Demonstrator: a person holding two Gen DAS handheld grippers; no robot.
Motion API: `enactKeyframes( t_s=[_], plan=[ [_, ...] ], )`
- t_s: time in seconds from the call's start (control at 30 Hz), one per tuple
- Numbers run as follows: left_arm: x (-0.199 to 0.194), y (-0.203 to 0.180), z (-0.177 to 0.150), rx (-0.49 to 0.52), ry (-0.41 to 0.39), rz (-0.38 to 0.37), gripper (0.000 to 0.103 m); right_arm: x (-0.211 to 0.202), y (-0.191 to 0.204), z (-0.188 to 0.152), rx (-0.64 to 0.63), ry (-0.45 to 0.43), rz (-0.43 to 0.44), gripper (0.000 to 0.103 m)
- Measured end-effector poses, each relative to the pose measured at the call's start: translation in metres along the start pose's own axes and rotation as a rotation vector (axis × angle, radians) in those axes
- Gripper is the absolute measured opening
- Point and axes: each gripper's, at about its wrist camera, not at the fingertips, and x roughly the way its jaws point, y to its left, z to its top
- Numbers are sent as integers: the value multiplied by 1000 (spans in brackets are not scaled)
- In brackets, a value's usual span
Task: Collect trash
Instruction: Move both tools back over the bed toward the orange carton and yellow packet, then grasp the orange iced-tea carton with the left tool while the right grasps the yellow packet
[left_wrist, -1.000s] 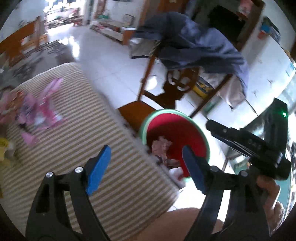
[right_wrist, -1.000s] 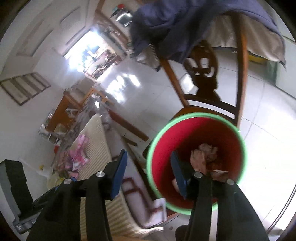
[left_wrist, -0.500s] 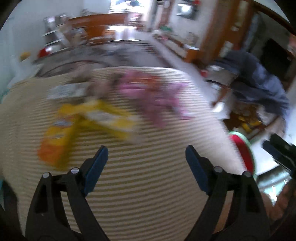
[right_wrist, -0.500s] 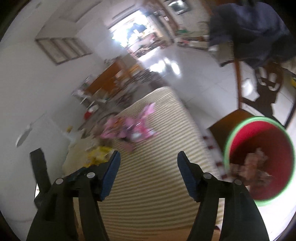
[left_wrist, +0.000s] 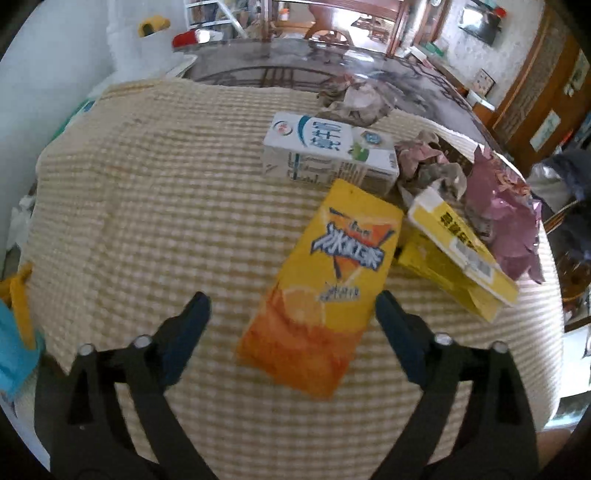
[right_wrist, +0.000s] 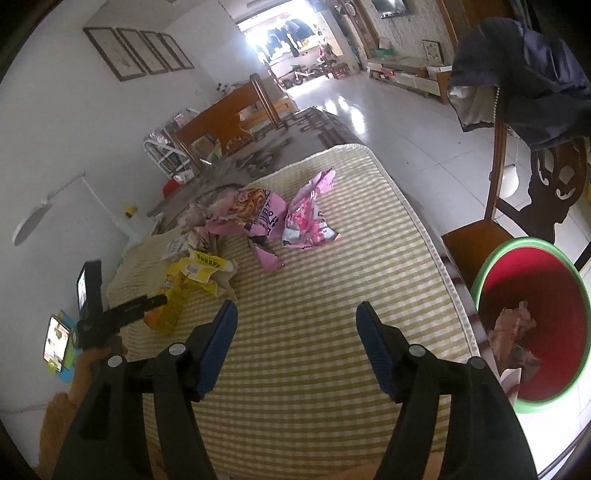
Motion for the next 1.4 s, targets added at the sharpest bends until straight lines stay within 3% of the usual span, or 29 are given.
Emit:
enactKeyframes(
  t_s=[0.23, 0.3, 0.4, 0.5, 0.63, 0.77, 0.87, 1.03, 1.23, 1.27, 1.4],
  plan=[
    [24, -12, 3, 64, 46, -13, 90, 2, -1, -1, -2, 16, 9, 65],
    [25, -14, 0, 69, 54, -24, 74, 2, -2, -1, 0, 17, 13, 65],
    [19, -16, -7, 74, 35, -14, 71, 2, -1, -1, -5, 21, 16, 65],
    [8, -13, -16, -1, 43, -71, 67, 3, 0, -1, -9, 26, 19, 65],
    [-30, -3, -44, -113, 11, -176, 67, 7, 0, -1, -13, 45, 21, 66],
    [-68, -4, -95, -160, -33, -214, 67, 18, 5, 1, -30, 103, 6, 66],
    [-64, -15, -119, -145, 19, -217, 67, 32, 13, 4, -59, 149, 5, 66],
    [-54, -30, -119, -63, 29, -155, 63, 71, 54, 19, -171, 184, 0, 67],
    [-40, -25, -116, -74, 75, -174, 63, 136, 131, 35, -381, 290, 14, 67],
    [-39, -26, -115, -66, 75, -169, 63, 148, 143, 36, -423, 308, 11, 71],
    [-33, -32, -110, -49, 80, -173, 68, 184, 176, 37, -552, 335, -50, 74]
  ],
)
